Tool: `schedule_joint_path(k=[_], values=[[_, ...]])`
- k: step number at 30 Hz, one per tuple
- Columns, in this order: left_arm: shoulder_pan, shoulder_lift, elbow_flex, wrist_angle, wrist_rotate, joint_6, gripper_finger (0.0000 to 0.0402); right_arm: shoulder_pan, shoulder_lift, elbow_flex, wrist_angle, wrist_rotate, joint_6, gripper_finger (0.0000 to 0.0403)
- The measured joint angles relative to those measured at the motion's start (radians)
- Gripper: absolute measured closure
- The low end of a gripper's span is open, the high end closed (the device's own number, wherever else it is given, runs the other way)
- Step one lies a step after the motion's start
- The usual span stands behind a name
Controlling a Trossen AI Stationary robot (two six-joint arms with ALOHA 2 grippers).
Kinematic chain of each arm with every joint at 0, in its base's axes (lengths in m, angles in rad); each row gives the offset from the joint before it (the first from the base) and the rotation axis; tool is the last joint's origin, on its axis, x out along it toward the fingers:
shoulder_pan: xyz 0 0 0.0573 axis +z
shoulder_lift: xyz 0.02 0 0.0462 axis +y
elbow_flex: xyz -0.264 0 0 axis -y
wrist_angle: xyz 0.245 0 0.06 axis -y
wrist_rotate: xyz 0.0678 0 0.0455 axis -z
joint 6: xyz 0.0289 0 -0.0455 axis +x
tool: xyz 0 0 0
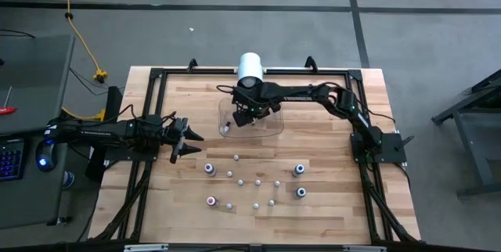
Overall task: Pick & Place food coloring
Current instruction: Put the small black food coloring bottle into the transparent bin
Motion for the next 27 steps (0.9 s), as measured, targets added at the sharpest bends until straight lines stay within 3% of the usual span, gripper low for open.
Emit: schedule_joint_path(k=[16, 27], values=[[0.0, 0.0, 0.0, 0.0, 0.0, 0.0, 0.0167, 0.019, -0.003, 0.176, -0.099, -0.018, -0.173, 0.0234], [0.0, 0.0, 0.0, 0.0, 0.0, 0.0, 0.0167, 0.132, -0.003, 0.381, -0.283, -0.015, -0.625, 0.0237]])
